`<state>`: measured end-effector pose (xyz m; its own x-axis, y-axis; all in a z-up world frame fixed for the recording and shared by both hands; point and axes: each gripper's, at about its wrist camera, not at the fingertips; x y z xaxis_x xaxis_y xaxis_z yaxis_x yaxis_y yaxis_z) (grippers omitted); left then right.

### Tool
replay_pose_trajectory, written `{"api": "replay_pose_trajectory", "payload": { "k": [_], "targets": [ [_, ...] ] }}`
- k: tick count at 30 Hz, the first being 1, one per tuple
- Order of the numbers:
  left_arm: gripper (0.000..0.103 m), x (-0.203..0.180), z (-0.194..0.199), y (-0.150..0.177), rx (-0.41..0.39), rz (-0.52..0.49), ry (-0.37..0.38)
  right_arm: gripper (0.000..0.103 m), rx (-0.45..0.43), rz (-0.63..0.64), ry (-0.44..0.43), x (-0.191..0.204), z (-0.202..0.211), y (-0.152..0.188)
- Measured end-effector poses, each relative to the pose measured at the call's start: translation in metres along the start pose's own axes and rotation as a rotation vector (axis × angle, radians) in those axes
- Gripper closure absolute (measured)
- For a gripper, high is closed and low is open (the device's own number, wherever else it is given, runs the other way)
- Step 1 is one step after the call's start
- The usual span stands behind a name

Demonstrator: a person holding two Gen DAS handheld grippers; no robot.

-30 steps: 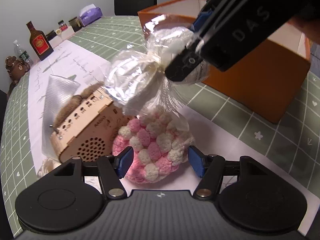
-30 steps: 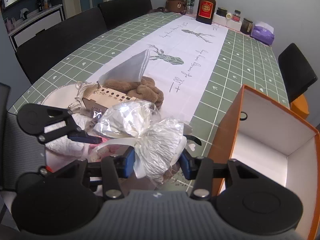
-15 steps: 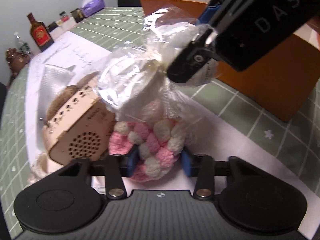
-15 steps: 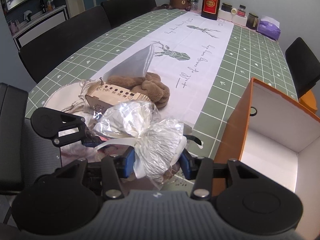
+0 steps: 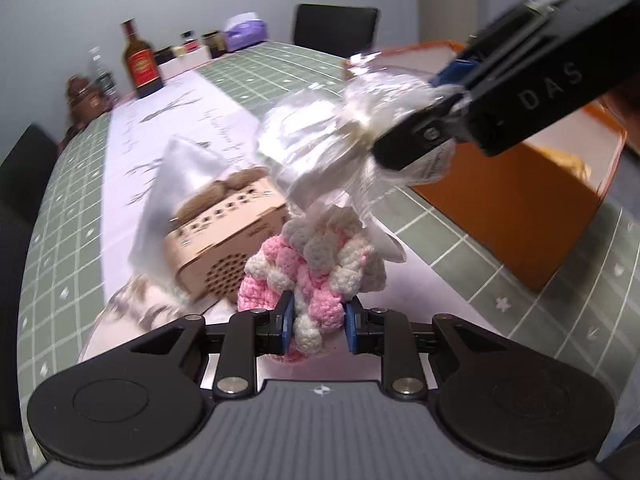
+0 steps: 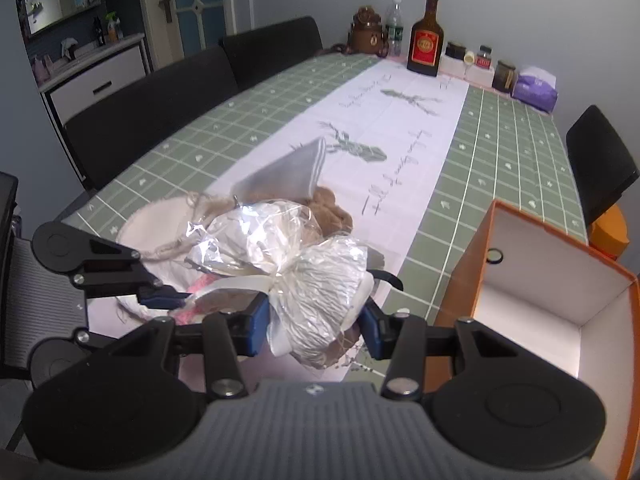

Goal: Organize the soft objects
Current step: 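Carry the pink crochet piece and plastic bag into the orange box and release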

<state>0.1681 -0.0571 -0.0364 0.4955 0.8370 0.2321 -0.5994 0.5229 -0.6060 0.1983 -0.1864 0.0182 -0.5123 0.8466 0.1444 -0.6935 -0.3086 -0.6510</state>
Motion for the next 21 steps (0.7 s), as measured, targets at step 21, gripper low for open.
{"api": "replay_pose_trajectory", "payload": {
  "k": [21],
  "targets": [
    [0.075, 0.015, 0.11, -0.081, -0.196, 0.102, 0.003, 0.057, -0.099, -0.014, 0.146, -0.024, 0.107, -0.014]
  ]
}}
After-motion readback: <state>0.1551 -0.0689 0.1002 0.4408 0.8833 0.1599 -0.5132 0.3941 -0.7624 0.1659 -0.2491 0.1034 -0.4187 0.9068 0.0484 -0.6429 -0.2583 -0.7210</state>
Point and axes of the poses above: each gripper's, at about its wrist camera, not at the fingertips, and z roughly against the way its jaws point, x to its left, y to its underside, and after that the axes turned 10 degrees about -z, right-handed
